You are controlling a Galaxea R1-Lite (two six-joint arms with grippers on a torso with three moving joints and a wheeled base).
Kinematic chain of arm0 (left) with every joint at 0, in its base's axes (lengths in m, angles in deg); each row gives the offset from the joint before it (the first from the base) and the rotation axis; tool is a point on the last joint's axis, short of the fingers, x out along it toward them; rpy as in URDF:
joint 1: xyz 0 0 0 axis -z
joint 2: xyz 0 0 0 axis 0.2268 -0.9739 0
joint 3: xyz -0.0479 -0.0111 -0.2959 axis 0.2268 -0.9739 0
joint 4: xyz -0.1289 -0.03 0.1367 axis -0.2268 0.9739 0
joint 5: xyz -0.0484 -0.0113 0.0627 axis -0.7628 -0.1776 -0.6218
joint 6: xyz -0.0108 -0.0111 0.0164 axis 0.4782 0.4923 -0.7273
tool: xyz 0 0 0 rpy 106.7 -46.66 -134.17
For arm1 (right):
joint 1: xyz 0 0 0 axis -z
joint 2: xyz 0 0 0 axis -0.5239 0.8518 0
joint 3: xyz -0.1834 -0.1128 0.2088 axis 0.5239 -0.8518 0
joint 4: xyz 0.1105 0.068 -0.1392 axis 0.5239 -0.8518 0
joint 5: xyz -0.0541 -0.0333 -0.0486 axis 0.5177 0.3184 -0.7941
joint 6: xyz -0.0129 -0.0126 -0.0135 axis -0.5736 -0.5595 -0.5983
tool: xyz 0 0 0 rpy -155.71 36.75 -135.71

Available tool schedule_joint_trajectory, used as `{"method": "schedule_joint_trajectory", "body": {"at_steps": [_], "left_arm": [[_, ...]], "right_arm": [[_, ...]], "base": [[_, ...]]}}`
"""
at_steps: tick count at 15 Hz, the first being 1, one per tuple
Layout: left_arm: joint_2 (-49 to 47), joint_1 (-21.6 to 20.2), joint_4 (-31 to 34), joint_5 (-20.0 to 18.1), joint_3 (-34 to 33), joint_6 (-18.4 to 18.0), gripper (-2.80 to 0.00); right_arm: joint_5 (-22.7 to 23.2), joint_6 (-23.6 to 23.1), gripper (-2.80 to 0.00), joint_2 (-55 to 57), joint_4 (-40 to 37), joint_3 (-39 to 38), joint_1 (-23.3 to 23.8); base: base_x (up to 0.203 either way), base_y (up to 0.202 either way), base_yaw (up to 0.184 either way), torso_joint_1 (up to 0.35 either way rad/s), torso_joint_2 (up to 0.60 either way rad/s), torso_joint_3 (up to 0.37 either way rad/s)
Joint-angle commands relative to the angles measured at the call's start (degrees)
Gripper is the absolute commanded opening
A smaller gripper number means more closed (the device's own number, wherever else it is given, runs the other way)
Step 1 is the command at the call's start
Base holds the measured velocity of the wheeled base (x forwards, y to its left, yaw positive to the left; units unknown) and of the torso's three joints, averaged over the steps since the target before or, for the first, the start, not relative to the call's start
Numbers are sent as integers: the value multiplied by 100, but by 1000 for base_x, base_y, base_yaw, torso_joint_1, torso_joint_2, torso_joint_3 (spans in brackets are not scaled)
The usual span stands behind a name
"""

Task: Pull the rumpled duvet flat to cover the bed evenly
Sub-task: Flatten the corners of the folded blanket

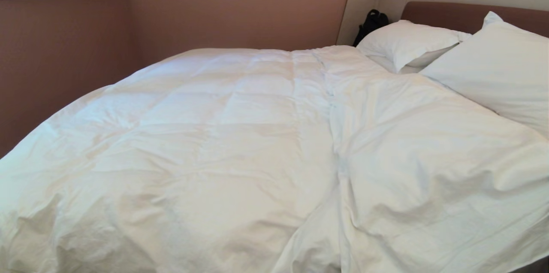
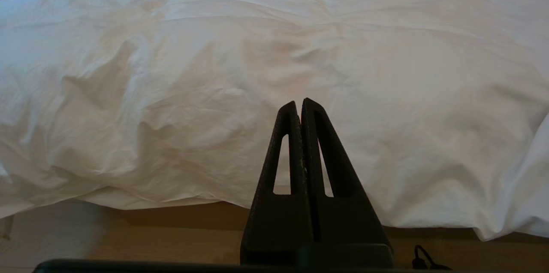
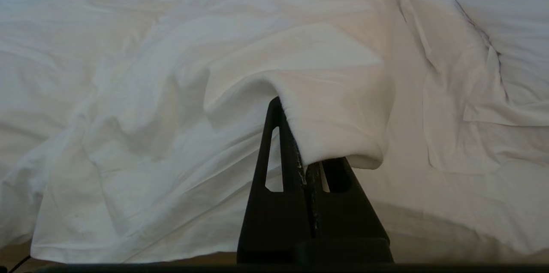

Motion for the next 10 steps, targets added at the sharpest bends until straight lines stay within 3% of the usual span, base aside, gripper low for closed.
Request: {"method": "schedule_joint_trajectory", "body": {"at_steps": [1, 10], "left_arm": [[-2, -2, 0, -2, 0, 3, -280], [-2, -2, 0, -2, 0, 3, -280]], "right_arm": [[15, -7, -280, -258, -69, -134, 0], [60, -7, -280, -886, -117, -730, 0]], "base": [[0, 0, 0, 0, 0, 0], [0, 0, 0, 0, 0, 0]]}}
